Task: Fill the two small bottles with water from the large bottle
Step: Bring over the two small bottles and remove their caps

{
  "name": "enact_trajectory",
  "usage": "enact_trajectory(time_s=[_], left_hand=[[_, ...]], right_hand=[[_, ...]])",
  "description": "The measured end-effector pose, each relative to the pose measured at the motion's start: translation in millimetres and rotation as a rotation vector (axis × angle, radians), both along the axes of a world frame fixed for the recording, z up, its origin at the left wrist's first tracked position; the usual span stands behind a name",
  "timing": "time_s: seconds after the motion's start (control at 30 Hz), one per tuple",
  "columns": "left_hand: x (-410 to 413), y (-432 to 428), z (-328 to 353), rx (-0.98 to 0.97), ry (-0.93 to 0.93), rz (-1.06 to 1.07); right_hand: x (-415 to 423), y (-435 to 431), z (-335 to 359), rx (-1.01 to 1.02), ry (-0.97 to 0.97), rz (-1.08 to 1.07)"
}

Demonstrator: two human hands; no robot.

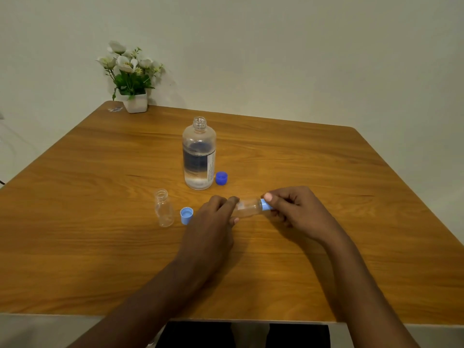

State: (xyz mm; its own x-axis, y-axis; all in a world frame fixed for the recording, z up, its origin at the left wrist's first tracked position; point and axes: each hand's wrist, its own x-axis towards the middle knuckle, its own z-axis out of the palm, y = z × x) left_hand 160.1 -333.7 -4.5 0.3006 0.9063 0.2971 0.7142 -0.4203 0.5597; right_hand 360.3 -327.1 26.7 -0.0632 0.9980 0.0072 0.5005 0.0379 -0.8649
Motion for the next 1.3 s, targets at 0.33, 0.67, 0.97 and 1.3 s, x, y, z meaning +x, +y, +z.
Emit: enact_trajectory(time_s=[0.33, 0.67, 0.97, 1.3], left_hand=[[-4, -12, 4, 0.038, -0.03, -0.012], [-38, -47, 5, -0.122, -0.21, 0.166], [-72, -66, 7, -0.182, -0.312, 0.349], [-84, -72, 6, -0.155, -0.295, 0.416]], right_hand=[[9, -12, 7, 0.027, 0.218, 0.034], [-23, -25, 2, 0.164, 0.142, 0.135], [-84, -32, -17, 0.054, 0.035, 0.077], [-110, -33, -26, 0.099, 0.018, 0.127]])
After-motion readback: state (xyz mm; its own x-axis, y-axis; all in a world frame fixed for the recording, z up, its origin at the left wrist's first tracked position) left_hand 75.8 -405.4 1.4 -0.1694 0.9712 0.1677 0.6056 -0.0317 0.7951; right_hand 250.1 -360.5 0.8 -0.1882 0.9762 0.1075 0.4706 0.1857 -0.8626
